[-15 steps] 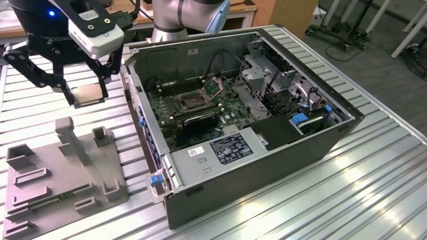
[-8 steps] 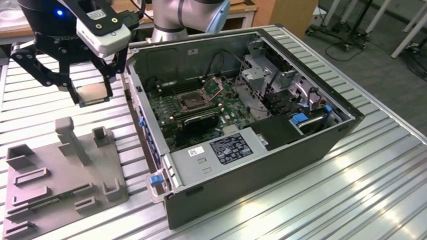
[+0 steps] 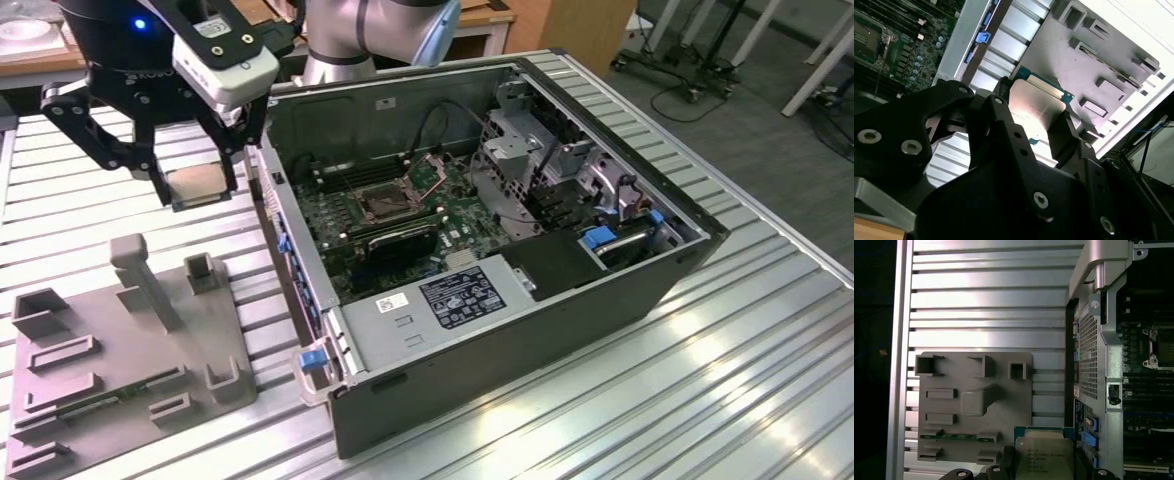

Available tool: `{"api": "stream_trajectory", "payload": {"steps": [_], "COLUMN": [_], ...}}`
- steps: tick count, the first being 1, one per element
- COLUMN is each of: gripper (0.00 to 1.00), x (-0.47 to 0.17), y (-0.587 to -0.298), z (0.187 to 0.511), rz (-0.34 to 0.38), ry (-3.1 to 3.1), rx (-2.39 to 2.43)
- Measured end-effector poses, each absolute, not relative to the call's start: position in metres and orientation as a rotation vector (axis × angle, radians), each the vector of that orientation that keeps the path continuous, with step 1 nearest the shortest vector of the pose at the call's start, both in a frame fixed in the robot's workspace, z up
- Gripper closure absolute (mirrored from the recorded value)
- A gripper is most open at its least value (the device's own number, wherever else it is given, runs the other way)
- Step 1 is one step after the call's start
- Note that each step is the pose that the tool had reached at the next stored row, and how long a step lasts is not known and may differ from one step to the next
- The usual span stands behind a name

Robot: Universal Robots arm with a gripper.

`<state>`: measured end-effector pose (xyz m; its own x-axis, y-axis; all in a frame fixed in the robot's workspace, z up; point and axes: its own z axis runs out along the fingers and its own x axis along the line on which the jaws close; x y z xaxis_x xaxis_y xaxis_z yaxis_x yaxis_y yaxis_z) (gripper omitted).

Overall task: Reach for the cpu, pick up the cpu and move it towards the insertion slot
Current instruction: 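Pick up the cpu and move it towards the insertion slot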

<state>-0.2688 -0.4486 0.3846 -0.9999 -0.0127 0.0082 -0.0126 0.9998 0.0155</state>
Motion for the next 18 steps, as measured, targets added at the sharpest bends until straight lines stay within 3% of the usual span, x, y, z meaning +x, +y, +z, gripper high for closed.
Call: {"api": "stream_trajectory", "payload": {"steps": [18], "gripper": [0.45], "x": [-0.245], "y": [-0.449], "z": [0.385], "rz": [-0.024], "ry": [-3.132], "rx": [0.020]}}
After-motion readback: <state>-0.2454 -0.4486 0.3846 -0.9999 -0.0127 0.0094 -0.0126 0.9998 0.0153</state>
